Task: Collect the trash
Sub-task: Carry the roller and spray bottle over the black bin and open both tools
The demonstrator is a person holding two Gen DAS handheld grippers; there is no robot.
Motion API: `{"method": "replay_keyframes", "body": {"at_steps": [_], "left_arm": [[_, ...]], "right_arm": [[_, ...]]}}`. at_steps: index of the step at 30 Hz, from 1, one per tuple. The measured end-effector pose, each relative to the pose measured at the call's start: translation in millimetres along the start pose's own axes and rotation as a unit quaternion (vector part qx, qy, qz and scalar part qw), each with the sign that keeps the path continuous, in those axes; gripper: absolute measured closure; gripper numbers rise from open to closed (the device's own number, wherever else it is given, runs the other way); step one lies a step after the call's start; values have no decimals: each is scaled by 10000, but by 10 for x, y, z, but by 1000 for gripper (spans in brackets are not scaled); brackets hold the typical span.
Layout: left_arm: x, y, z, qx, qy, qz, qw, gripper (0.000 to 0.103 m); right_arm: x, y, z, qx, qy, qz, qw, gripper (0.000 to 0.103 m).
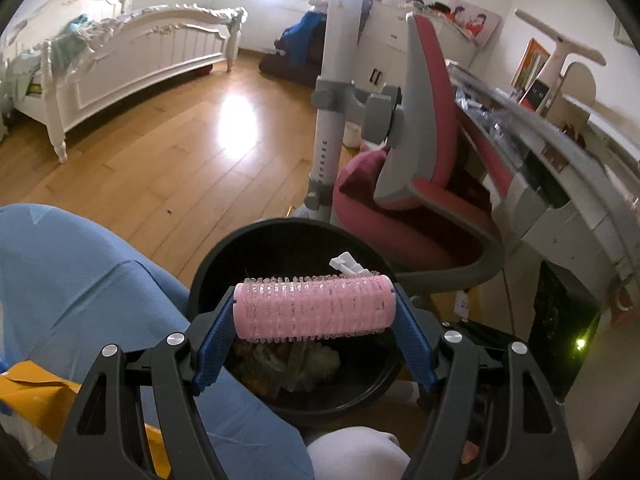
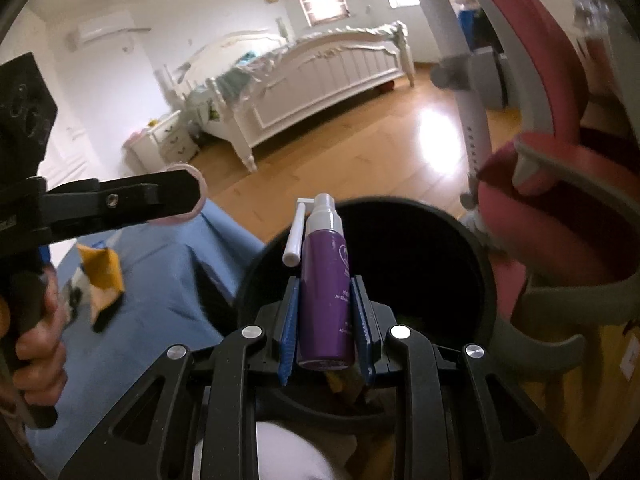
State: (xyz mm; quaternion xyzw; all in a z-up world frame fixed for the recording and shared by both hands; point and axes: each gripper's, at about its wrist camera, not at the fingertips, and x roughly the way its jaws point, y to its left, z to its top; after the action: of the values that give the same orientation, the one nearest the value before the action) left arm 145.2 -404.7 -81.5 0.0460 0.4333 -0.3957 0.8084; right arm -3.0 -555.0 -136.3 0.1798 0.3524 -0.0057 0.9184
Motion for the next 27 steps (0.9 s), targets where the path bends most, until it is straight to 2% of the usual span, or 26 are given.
{"method": "replay_keyframes", "body": {"at_steps": [12, 21, 22, 23, 24, 27], "left_arm": [[317, -90, -37, 98, 348, -66, 9993, 31], [449, -130, 4, 118, 464, -154, 9987, 30], [446, -121, 14, 84, 470, -143, 9988, 26], [439, -109, 22, 47, 453, -131, 9989, 17], [410, -94, 34, 6, 396, -116, 9991, 14], [337, -80, 57, -17, 297, -121, 9995, 12]], "right_arm": [[284, -319, -87, 433, 282, 87, 9986, 77], [419, -374, -35, 570, 388, 157, 9975, 77], [429, -395, -28, 592, 408, 151, 9973, 77], [439, -408, -22, 612, 426, 138, 9971, 75], [441, -412, -19, 620, 421, 134, 9971, 74], [410, -412, -23, 631, 368, 93, 9973, 64]]}}
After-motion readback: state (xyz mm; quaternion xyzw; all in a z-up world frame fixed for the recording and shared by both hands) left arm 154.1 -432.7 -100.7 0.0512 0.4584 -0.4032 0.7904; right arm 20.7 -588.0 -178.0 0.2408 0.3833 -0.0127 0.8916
